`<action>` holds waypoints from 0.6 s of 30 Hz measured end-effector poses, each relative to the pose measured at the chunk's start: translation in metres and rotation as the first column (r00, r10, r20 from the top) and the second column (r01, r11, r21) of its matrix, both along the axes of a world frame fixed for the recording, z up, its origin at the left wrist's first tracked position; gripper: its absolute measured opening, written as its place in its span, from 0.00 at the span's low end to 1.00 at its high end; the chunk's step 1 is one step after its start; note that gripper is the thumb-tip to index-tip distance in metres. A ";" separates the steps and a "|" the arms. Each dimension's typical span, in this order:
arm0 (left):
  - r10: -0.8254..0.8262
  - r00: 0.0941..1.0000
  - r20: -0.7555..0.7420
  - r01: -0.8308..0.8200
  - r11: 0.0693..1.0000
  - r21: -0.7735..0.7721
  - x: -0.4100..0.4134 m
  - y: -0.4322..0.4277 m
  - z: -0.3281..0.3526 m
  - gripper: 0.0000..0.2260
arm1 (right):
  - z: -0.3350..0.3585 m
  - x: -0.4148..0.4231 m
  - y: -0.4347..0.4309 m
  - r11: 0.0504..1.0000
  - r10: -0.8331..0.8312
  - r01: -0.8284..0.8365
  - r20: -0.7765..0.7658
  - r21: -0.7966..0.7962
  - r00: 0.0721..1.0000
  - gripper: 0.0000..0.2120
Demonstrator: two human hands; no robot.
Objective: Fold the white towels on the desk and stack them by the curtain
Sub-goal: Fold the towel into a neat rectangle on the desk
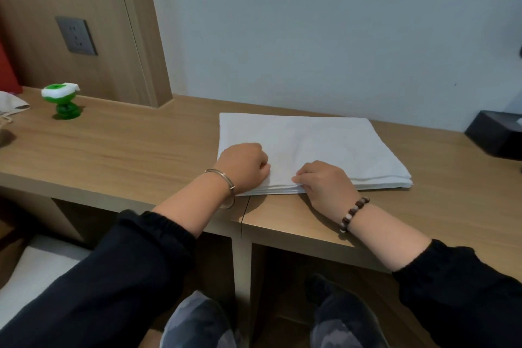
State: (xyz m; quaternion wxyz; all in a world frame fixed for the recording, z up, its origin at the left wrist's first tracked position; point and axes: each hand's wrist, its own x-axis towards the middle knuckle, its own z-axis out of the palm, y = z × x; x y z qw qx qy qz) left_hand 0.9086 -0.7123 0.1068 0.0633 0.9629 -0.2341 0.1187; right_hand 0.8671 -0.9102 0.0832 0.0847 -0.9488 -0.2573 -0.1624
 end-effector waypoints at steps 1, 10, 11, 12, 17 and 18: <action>-0.023 1.000 -0.005 0.022 0.998 -0.064 0.004 -0.006 -0.002 0.11 | 0.000 0.000 0.000 1.000 0.001 -0.001 0.000 -0.006 1.000 0.11; 0.103 0.973 -0.208 -0.089 0.993 0.079 0.027 -0.014 -0.040 0.22 | 0.016 0.006 0.004 0.995 -0.101 0.102 -0.033 0.005 0.994 0.06; 0.107 0.971 -0.214 -0.092 0.992 0.082 0.027 -0.014 -0.039 0.22 | 0.016 0.006 0.004 0.995 -0.100 0.100 -0.018 0.004 0.995 0.06; 0.108 0.971 -0.214 -0.091 0.992 0.090 0.028 -0.014 -0.040 0.23 | 0.015 0.004 0.004 0.996 -0.091 0.091 -0.008 -0.017 0.996 0.06; 0.093 0.973 -0.211 -0.070 0.991 0.113 0.029 -0.011 -0.041 0.23 | 0.004 -0.002 -0.002 0.994 0.008 -0.007 0.006 -0.111 1.000 0.06; 0.093 0.972 -0.215 -0.068 0.990 0.120 0.029 -0.011 -0.041 0.24 | 0.004 0.000 -0.005 0.994 0.017 -0.016 0.013 -0.110 1.000 0.06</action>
